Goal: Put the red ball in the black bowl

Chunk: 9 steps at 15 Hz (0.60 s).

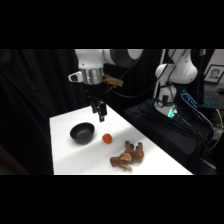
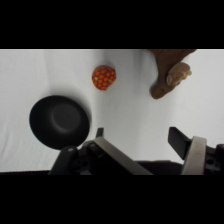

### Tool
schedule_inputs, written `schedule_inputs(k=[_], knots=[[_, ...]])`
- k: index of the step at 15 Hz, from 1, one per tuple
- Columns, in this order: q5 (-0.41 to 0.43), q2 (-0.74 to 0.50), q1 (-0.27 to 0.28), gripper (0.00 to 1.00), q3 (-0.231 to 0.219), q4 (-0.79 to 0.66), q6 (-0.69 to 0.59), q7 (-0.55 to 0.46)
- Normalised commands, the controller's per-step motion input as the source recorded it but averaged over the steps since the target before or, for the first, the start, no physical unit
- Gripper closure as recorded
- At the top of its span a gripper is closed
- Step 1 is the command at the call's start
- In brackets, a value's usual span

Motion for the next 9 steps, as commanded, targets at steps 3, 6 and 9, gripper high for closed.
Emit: schedule_inputs(k=[3,6,9], knots=[[-0.024,-0.01,-0.013,0.0,0.014,-0.03,0.03,0.02],[-0.034,-0.04,-0.013,0.0,0.002,-0.13,0.14,0.08],[-0.056,-0.07,-0.01,0.0,-0.012,-0.2,0.27,0.16]])
